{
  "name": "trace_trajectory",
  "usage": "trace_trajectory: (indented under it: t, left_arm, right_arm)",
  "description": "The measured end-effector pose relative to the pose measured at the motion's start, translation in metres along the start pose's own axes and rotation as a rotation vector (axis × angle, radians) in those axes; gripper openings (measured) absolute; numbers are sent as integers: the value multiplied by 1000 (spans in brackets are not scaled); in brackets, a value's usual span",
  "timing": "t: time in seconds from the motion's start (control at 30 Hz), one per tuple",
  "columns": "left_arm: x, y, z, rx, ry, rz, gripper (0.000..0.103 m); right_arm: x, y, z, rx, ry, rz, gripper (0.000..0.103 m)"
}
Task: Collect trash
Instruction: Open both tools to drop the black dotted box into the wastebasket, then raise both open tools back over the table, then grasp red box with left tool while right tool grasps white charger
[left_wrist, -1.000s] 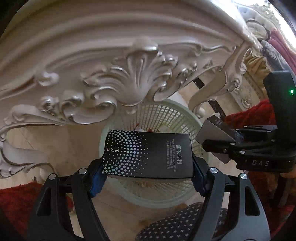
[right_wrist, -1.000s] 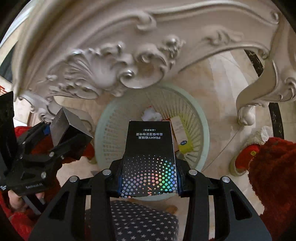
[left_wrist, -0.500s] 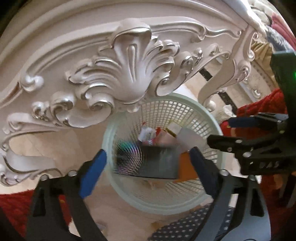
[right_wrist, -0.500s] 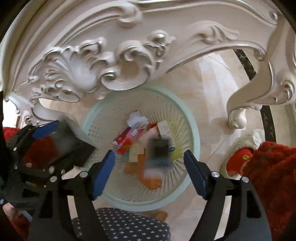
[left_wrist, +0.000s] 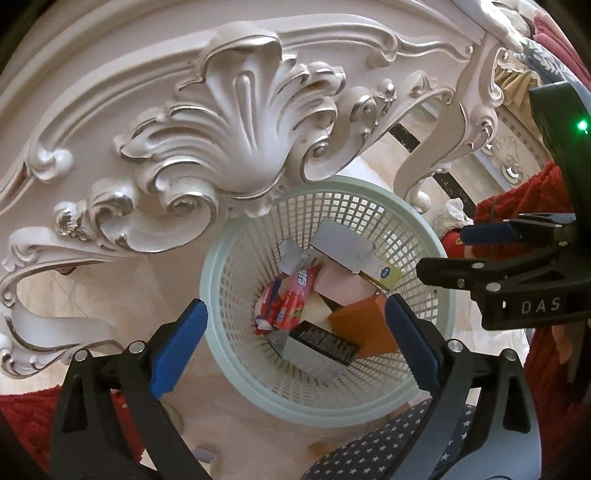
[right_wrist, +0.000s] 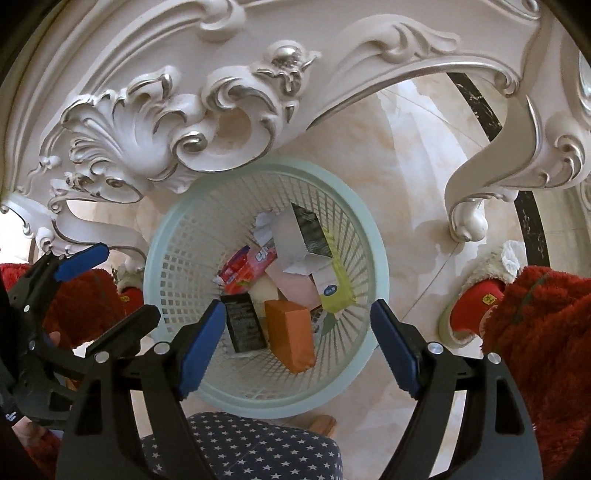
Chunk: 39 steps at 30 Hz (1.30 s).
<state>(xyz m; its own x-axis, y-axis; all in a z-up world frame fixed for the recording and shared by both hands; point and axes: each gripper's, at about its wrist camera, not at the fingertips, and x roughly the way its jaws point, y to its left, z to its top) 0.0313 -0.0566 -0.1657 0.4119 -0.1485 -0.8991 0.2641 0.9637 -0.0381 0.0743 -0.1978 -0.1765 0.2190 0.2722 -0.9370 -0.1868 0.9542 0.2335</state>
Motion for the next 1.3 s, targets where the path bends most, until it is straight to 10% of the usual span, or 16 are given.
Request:
trace_trajectory:
  t: [0.27,0.43,0.7,1.0,1.3]
  left_arm:
    - [-73,-11,-9,112,-171,-73,94]
    - [-173,14,22,76,-347,-127,94]
    - [-222,96,180,-22,-571,95,94]
    - [-123,168,353,-165,-497,147,94]
    - [-55,202,427,-241,-414,181,94]
  right_arm:
    - [-45,9,-12,-16,-42,132,77]
    - [-149,39,0,-196,-257,272,77]
    - [-244,46,141,-251,-737,-2,88]
    - [-150,51,342,-212,-607,-125,88]
    - [-91,48,415,-134,-472,-121,88]
